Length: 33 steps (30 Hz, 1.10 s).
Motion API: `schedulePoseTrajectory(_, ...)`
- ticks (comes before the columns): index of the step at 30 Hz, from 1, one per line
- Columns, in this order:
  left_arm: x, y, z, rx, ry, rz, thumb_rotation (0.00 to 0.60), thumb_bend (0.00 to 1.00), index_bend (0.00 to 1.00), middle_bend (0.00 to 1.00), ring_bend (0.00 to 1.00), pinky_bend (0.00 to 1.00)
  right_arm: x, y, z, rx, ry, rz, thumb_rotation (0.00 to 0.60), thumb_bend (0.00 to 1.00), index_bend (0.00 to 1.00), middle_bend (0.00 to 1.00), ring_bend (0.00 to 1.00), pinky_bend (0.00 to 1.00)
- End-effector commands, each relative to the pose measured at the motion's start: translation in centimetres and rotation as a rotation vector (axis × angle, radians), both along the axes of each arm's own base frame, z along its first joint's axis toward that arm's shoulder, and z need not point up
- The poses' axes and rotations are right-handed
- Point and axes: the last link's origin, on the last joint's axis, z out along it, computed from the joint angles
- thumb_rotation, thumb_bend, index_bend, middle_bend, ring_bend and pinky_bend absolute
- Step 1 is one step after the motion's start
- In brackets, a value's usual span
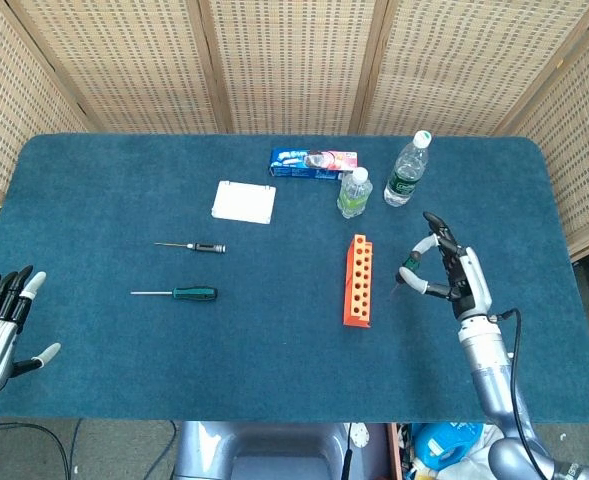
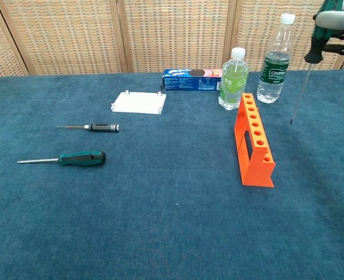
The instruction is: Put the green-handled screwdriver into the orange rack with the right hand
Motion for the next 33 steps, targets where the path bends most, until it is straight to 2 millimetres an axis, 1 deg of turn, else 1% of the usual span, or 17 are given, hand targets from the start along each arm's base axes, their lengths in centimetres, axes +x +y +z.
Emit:
schedulePoseTrajectory(1, -0.1, 0.1, 0.0, -0.001, -0.001, 0.003, 0.6, 0.0, 0.0, 0.0, 0.0, 0.0, 0.9, -0.7, -0.5, 0.005, -0.073, 0.026, 0.6, 0.21, 0.66, 0.09, 0.0, 0.0)
schedulePoseTrajectory(7, -0.2, 0.2, 0.1, 0.003, -0.006, 0.007, 0.6, 0.0, 0.0, 0.0, 0.0, 0.0, 2.0, -1.0, -0.8, 0.038, -0.215, 0.038, 0.6, 0.21, 0.67, 0.1, 0.0, 0.0)
schedulePoseTrajectory(13, -0.3, 0.4, 0.0, -0.001, -0.006, 0.012, 0.6, 0.0, 0.0, 0.0, 0.0, 0.0, 2.7, -1.5, -1.1, 0.059, -0.308, 0.054, 0.6, 0.21, 0.67, 0.11, 0.0, 0.0)
schedulePoseTrajectory(19, -0.4, 0.5, -0.1, -0.002, -0.007, 0.013, 0.6, 0.0, 0.0, 0.0, 0.0, 0.0, 2.9, -2.1, -1.8, 0.076, -0.338, 0.072, 0.6, 0.21, 0.68, 0.12, 0.0, 0.0)
schedulePoseTrajectory(24, -0.4, 0.5, -0.2, -0.003, -0.006, 0.013, 0.6, 0.0, 0.0, 0.0, 0.0, 0.0, 2.6, -2.6, -2.5, 0.076, -0.33, 0.081, 0.6, 0.21, 0.68, 0.12, 0.0, 0.0)
schedulePoseTrajectory(28, -0.4, 0.6, -0.3, -0.008, -0.003, 0.015, 0.6, 0.0, 0.0, 0.0, 0.0, 0.0, 2.4, -3.0, -2.5, 0.069, -0.331, 0.078, 0.6, 0.21, 0.68, 0.12, 0.0, 0.0)
schedulePoseTrajectory(33, -0.3, 0.7, -0.5, -0.013, 0.0, 0.014, 0.6, 0.0, 0.0, 0.0, 0.0, 0.0, 2.1, -3.6, -2.4, 0.049, -0.344, 0.071, 0.6, 0.21, 0.71, 0.13, 0.0, 0.0)
